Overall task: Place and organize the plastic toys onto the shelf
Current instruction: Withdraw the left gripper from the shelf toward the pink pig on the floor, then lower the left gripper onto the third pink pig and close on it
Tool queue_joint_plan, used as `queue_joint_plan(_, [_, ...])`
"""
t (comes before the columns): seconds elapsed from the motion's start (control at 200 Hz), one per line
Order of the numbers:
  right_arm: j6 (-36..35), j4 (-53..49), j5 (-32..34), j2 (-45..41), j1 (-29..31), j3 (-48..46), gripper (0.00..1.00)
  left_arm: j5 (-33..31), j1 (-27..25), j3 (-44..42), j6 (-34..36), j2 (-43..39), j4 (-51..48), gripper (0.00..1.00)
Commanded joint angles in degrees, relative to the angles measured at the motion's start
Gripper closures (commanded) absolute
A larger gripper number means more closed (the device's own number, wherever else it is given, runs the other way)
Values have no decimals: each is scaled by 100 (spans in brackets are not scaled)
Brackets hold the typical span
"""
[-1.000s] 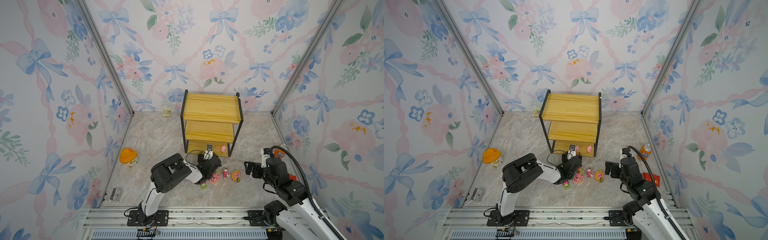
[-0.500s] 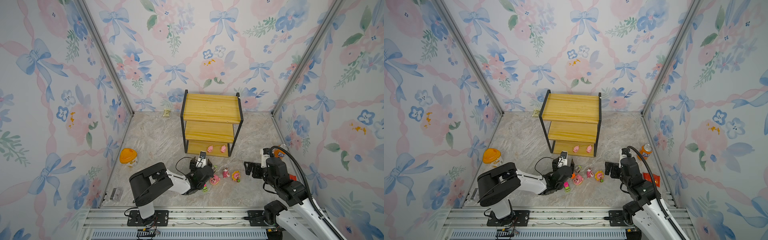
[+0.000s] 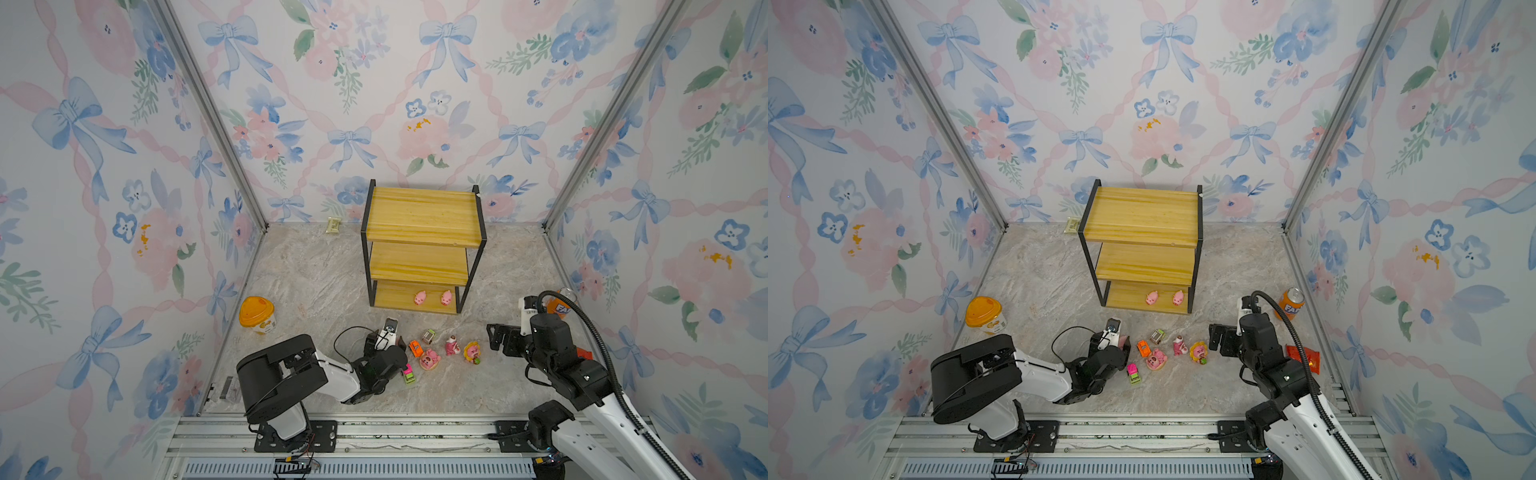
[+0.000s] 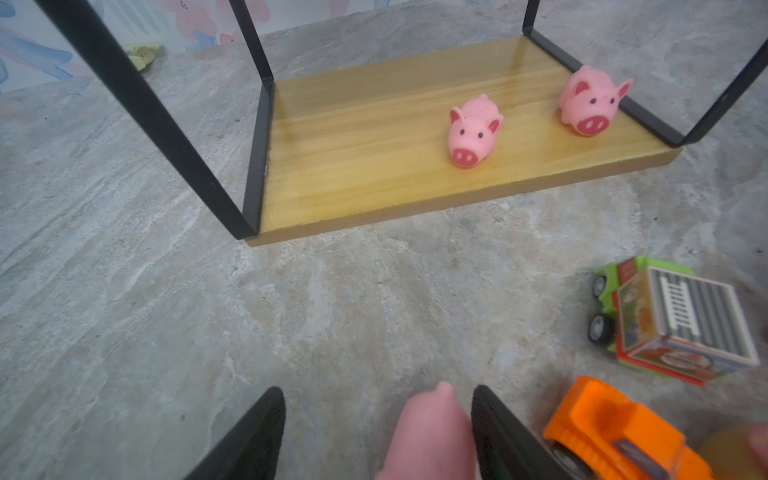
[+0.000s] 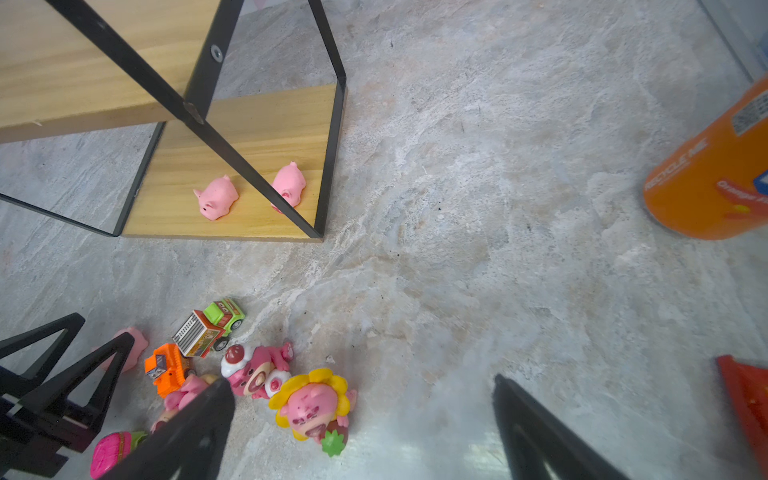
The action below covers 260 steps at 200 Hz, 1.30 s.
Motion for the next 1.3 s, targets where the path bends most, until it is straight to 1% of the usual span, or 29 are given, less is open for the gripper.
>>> queue_joint_plan(0.0, [-49,20,-28,-25,-44,-11,1,33,36,-183,-243,-97,-64,29])
queue_joint_plan(0.17, [-37,12,-28,10,-37,-6,1,221,19,-216,-306,-41,-60,31])
queue_joint_plan(0.455, [-28,-10,-2,-16,-38,-11,1,240,-5,-331,-364,-88,-62,32])
queue_joint_plan(0.645, [-20,12,-4,26,-37,-20,1,240,-61,-671,-577,-397,-38,32])
queue_joint_plan(0.945, [-27,45,-19,63,-37,-40,0,277,-54,-1203,-597,-857,181,30])
queue_joint_plan(1.115, [-29,61,-25,72,-37,-72,0,283,-53,-1274,-601,-853,348,30])
queue_joint_plan(1.295, [-45,69,-19,116,-37,-56,0,326,-36,-1166,-384,-646,511,30])
